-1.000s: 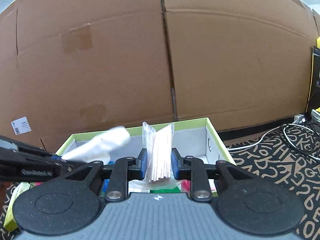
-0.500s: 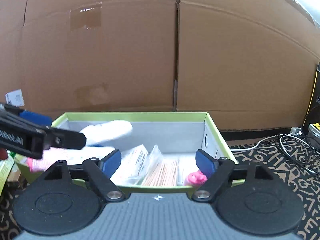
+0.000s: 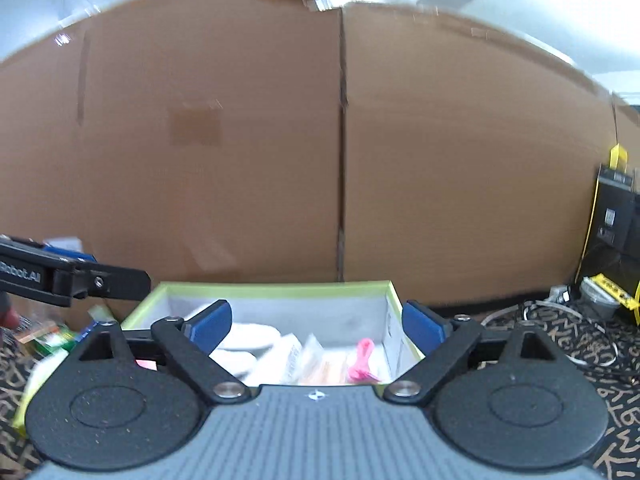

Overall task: Organize objects
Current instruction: 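Carry glove and stick bag into the green shoebox and release them, then grasp the tan box with left tool while right grasps yellow medicine box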

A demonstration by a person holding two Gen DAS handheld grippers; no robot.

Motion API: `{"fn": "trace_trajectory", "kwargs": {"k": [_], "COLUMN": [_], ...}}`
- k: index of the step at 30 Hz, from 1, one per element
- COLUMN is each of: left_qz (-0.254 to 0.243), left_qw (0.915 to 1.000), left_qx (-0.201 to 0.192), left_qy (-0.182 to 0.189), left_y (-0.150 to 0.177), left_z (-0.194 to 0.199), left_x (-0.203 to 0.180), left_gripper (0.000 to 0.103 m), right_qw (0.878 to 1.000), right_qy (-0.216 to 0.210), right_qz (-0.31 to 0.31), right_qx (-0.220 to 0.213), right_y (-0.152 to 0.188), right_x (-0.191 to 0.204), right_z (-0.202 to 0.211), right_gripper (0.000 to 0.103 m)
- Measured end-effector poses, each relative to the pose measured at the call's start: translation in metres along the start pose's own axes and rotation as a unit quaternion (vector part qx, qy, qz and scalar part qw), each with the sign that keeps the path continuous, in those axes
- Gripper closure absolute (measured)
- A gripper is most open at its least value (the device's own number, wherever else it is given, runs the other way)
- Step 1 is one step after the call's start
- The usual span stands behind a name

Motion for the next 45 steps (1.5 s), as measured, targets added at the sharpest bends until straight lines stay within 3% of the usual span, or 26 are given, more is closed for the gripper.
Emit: {"fn": "trace_trajectory", "kwargs": {"k": [10,17,24,29,33,37,42,44,45], "left_qz": [0.012,0.053,0.115,0.156,0.169,0.176,0.152,0.146,0.141], "left_qw": [0.9992,0.9950,0.9816,0.9725,0.9686,0.9682,0.9696,0.9689,0.9691], "left_qx": [-0.009,0.005,0.036,0.052,0.075,0.092,0.096,0.092,0.090], "left_qy": [-0.038,-0.085,-0.148,-0.165,-0.166,-0.152,-0.165,-0.178,-0.182], "left_y": [0.032,0.069,0.120,0.144,0.157,0.162,0.153,0.148,0.145], "left_z": [0.091,0.141,0.185,0.201,0.191,0.174,0.147,0.136,0.130], "left_x": [0.024,0.070,0.124,0.154,0.172,0.180,0.200,0.214,0.222], "left_gripper": [0.000,0.000,0.000,0.000,0.000,0.000,0.000,0.000,0.001], "right_qw": [0.994,0.981,0.963,0.959,0.959,0.961,0.960,0.958,0.957], "right_qy": [-0.102,-0.183,-0.238,-0.232,-0.221,-0.207,-0.194,-0.192,-0.191], "right_qz": [-0.001,0.056,0.102,0.105,0.089,0.102,0.155,0.177,0.183], "right_qx": [-0.033,0.002,0.071,0.126,0.151,0.153,0.130,0.120,0.123], "right_y": [-0.004,0.028,0.082,0.106,0.113,0.117,0.121,0.125,0.127], "right_x": [0.065,0.144,0.206,0.229,0.234,0.238,0.259,0.266,0.267], "right_z": [0.068,0.083,0.082,0.063,0.048,0.038,0.034,0.034,0.033], "right_gripper": [0.002,0.002,0.002,0.002,0.002,0.002,0.003,0.010,0.022]}}
Point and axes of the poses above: each gripper's, at about its wrist camera, not at the fingertips, and z roughly against the way its jaws point, x to its left, y to its underside, the point moved 9 cm from there along -z, roughly the way its jaws point, and after that the axes turned 15 degrees about y, right-handed, at the moved point
